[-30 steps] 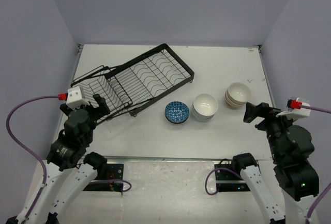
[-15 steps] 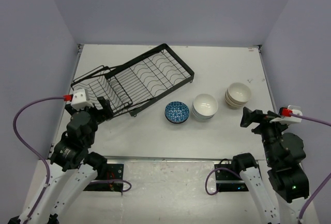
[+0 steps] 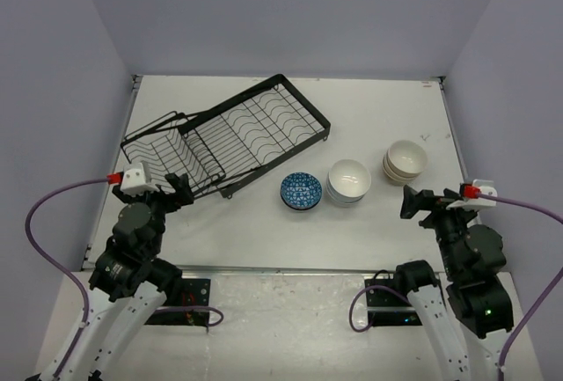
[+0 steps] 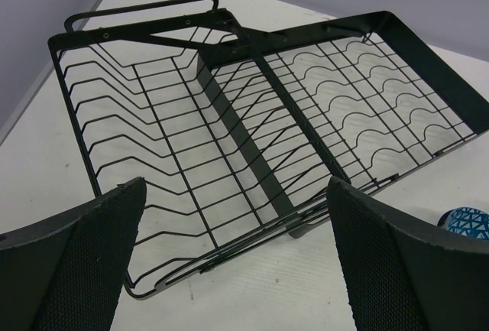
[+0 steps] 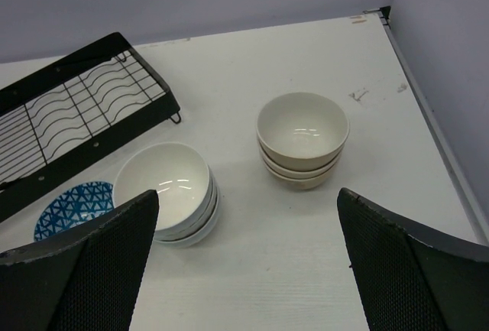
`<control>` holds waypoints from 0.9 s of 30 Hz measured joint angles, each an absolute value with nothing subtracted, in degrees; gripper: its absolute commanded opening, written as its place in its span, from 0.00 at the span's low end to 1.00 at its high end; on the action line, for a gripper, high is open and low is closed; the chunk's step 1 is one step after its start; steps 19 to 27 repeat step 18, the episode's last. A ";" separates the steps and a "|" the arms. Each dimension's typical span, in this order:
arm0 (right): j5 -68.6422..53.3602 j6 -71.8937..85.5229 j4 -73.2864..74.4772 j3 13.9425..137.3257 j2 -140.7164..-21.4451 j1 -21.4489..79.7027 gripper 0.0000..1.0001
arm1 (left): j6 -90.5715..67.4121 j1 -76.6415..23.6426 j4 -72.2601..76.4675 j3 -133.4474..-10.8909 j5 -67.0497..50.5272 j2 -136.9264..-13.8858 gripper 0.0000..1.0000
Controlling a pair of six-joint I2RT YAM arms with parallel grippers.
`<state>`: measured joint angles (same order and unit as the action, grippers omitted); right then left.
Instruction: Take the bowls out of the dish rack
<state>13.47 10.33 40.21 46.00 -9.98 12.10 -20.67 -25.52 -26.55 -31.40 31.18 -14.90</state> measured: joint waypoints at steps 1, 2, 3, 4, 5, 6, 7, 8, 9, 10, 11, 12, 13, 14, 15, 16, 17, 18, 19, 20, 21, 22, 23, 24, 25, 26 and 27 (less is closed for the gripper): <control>12.91 10.15 40.12 44.91 -8.97 12.10 0.99 | -20.40 -25.52 -26.11 -30.92 30.85 -14.17 1.00; 12.21 9.96 40.16 44.07 -8.08 12.12 0.99 | -20.34 -25.52 -25.76 -30.52 30.59 -13.58 1.00; 11.70 9.82 40.14 43.72 -7.49 12.10 0.99 | -20.27 -25.52 -25.28 -30.22 30.33 -13.17 1.00; 11.09 9.76 40.14 43.66 -7.20 12.10 0.99 | -20.21 -25.52 -24.97 -30.06 30.15 -12.95 1.00; 10.76 9.63 39.83 43.66 -7.05 12.10 0.99 | -20.10 -25.52 -24.69 -30.06 30.04 -12.91 1.00; 10.48 9.52 39.46 43.66 -7.05 12.10 0.99 | -20.01 -25.52 -24.40 -30.06 29.95 -12.91 1.00; 10.28 9.41 39.27 43.66 -7.05 12.10 0.99 | -19.92 -25.52 -24.25 -30.06 29.80 -12.91 1.00; 9.93 9.32 39.22 43.66 -7.05 12.10 0.99 | -19.90 -25.52 -24.18 -30.06 29.71 -12.91 1.00; 9.63 9.23 39.16 43.66 -7.05 12.10 0.99 | -19.90 -25.52 -24.10 -30.06 29.61 -12.91 1.00; 9.32 9.06 39.03 43.66 -7.05 12.10 0.99 | -19.88 -25.52 -23.99 -30.06 29.50 -12.91 1.00; 9.17 8.93 38.92 43.66 -7.05 12.10 0.99 | -19.90 -25.52 -23.83 -30.06 29.32 -12.91 1.00; 9.10 8.84 38.87 43.66 -7.05 12.10 0.99 | -19.90 -25.52 -23.73 -30.06 29.19 -12.91 1.00; 8.99 8.75 38.72 43.59 -7.05 12.10 0.99 | -19.90 -25.52 -23.57 -30.06 29.10 -12.91 1.00; 8.97 8.71 38.54 43.51 -7.05 12.10 0.99 | -19.90 -25.52 -23.44 -30.06 28.99 -12.91 1.00; 8.99 8.71 38.41 43.40 -7.05 12.10 0.99 | -19.90 -25.52 -23.35 -30.06 28.93 -12.91 1.00; 9.02 8.71 38.33 43.29 -7.05 12.10 0.99 | -19.90 -25.52 -23.31 -30.06 28.91 -12.91 1.00; 9.02 8.71 38.24 43.16 -7.05 12.10 0.99 | -19.90 -25.52 -23.24 -30.06 28.91 -12.91 1.00; 9.04 8.71 38.13 43.03 -7.05 12.10 0.99 | -19.90 -25.52 -23.20 -30.06 28.91 -12.91 1.00; 9.04 8.71 38.13 43.03 -7.05 12.10 0.99 | -19.90 -25.52 -23.20 -30.06 28.91 -12.91 1.00; 9.04 8.71 38.13 43.03 -7.05 12.10 0.99 | -19.90 -25.52 -23.20 -30.06 28.91 -12.91 1.00; 9.04 8.71 38.13 43.03 -7.05 12.10 0.99 | -19.90 -25.52 -23.20 -30.06 28.91 -12.91 1.00; 9.04 8.71 38.13 43.03 -7.05 12.10 0.99 | -19.90 -25.52 -23.20 -30.06 28.91 -12.91 1.00; 9.04 8.71 38.13 43.03 -7.05 12.10 0.99 | -19.90 -25.52 -23.20 -30.06 28.91 -12.91 1.00; 9.04 8.71 38.13 43.03 -7.05 12.10 0.99 | -19.90 -25.52 -23.20 -30.06 28.91 -12.91 1.00; 9.04 8.71 38.13 43.03 -7.05 12.10 0.99 | -19.90 -25.52 -23.20 -30.06 28.91 -12.91 1.00; 9.04 8.71 38.13 43.03 -7.05 12.10 0.99 | -19.90 -25.52 -23.20 -30.06 28.91 -12.91 1.00; 9.04 8.71 38.13 43.03 -7.05 12.10 0.99 | -19.90 -25.52 -23.20 -30.06 28.91 -12.91 1.00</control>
